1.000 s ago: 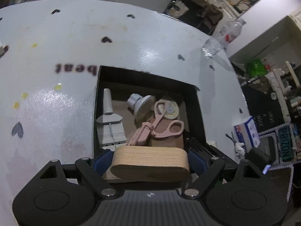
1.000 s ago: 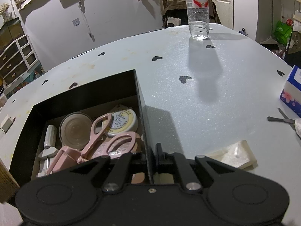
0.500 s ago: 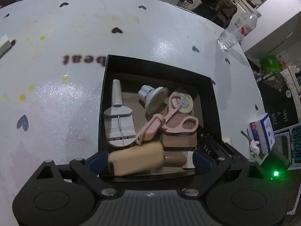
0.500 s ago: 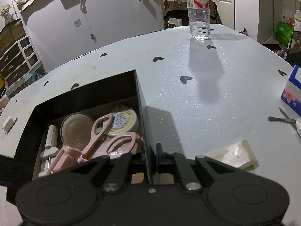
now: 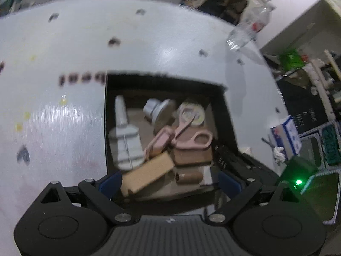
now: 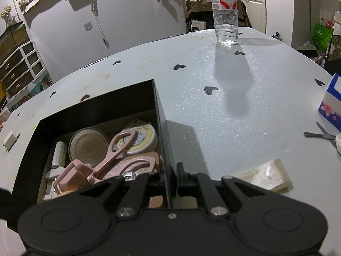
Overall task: Organize rigid objects
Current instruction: 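Place the wooden oval block into the box and release it, then grasp the white charger plug with the left tool, then carry the white charger into the box and open the left tool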
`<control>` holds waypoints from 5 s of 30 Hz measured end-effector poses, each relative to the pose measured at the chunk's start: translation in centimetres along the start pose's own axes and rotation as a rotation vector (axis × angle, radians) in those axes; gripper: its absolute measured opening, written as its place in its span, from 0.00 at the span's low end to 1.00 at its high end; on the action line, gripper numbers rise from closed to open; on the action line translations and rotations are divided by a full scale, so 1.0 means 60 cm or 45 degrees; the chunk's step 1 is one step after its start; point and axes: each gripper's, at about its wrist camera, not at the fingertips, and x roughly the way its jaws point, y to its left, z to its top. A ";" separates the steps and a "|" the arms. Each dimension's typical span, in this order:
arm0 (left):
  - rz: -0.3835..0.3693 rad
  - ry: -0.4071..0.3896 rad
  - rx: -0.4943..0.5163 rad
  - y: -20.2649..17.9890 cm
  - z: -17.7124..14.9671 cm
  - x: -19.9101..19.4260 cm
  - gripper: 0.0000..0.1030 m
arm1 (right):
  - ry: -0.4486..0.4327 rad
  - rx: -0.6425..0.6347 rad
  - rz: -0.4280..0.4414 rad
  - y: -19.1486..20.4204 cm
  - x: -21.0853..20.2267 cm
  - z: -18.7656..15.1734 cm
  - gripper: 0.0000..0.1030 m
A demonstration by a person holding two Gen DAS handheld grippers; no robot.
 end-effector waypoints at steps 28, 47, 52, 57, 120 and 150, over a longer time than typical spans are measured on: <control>0.730 -0.767 -0.607 0.447 0.101 -0.049 0.98 | -0.005 -0.026 -0.005 0.003 -0.002 -0.001 0.07; 0.945 -0.880 -0.666 0.481 0.148 0.046 0.78 | 0.007 -0.044 -0.011 0.007 0.004 0.003 0.07; 0.919 -0.873 -0.663 0.483 0.149 0.041 0.70 | 0.007 -0.050 -0.015 0.008 0.004 0.002 0.07; 0.904 -0.868 -0.641 0.483 0.146 0.039 0.70 | 0.008 -0.064 -0.025 0.010 0.004 0.002 0.06; -0.162 -0.272 0.138 -0.056 0.111 0.172 0.83 | -0.032 -0.066 0.023 0.002 -0.004 -0.004 0.06; -0.204 -0.387 0.340 -0.069 0.031 0.038 0.90 | -0.034 -0.057 0.024 0.000 -0.003 -0.003 0.06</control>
